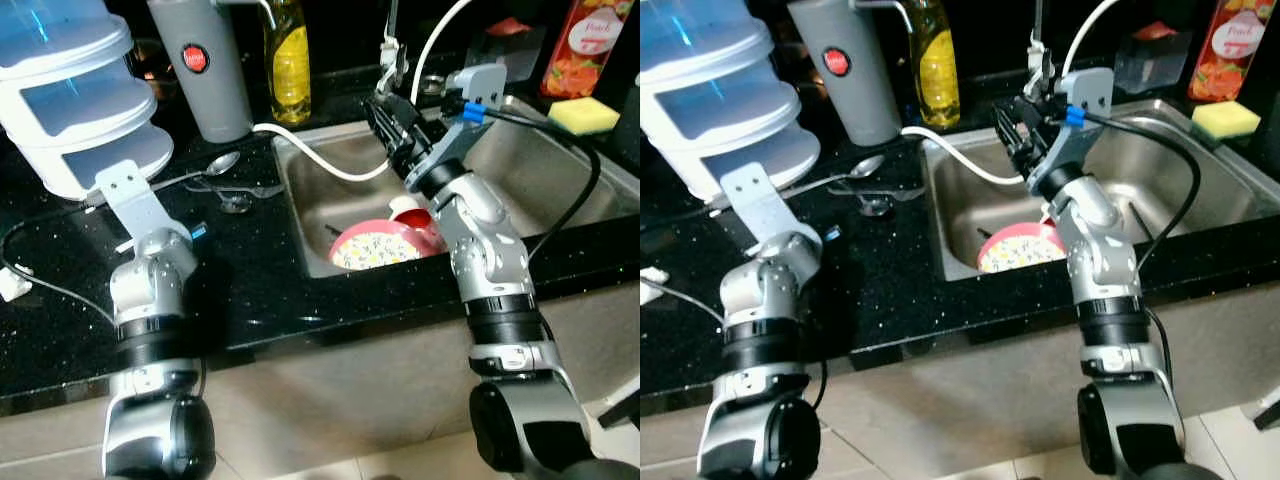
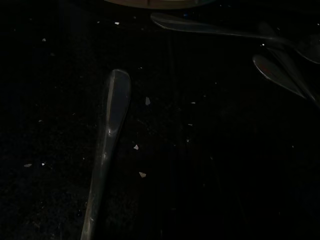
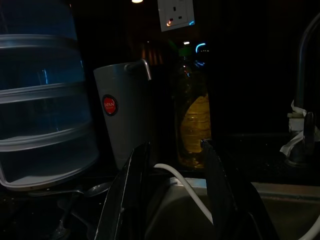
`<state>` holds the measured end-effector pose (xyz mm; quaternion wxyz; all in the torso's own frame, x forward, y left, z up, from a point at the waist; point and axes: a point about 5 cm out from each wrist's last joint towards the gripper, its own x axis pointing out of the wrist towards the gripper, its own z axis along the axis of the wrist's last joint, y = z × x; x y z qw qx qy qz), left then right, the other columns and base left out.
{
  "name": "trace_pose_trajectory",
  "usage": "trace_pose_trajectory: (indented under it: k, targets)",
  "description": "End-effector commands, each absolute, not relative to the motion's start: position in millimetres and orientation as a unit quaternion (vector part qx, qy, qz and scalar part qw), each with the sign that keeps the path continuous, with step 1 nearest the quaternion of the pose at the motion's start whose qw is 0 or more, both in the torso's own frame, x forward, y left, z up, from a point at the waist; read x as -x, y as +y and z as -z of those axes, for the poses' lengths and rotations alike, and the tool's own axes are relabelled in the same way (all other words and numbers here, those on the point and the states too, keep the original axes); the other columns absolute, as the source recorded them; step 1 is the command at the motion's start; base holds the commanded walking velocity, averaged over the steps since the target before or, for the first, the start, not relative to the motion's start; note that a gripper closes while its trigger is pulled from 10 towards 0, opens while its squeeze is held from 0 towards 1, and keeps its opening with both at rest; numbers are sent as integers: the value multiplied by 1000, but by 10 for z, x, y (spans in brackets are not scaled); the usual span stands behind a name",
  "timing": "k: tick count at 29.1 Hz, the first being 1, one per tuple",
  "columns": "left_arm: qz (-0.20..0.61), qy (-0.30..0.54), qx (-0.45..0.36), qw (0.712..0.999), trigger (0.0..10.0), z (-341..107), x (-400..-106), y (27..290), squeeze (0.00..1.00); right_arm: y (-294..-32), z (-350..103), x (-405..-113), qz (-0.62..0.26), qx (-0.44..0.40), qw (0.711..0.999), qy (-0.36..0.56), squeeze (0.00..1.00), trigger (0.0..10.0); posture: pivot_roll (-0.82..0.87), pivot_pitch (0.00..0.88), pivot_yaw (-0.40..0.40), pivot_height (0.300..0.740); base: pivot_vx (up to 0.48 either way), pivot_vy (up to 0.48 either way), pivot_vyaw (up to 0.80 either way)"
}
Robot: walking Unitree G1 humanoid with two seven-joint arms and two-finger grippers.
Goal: Kitchen organization
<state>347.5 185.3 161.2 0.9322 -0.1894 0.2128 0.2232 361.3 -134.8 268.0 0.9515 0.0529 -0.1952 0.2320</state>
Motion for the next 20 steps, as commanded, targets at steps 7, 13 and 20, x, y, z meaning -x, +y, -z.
trace_pose_trajectory:
  k: [7,13,20]
  targets:
    - [-226,287,164,916,0,-1285,-3382,1834,0,-1319,-2681,-3596,-234,-48,950,-199,0,10000,-77,0,101,740,0,0,0]
    - [-192,91,118,970,10000,-1921,-3538,1815,0,-1348,-2695,-3582,-230,-44,951,-202,0,10000,-101,0,100,740,0,0,0]
    - [-112,-5,127,986,10000,-2271,-3513,1585,0,-1379,-2711,-3572,-227,-40,951,-204,0,10000,-113,0,99,740,0,0,0]
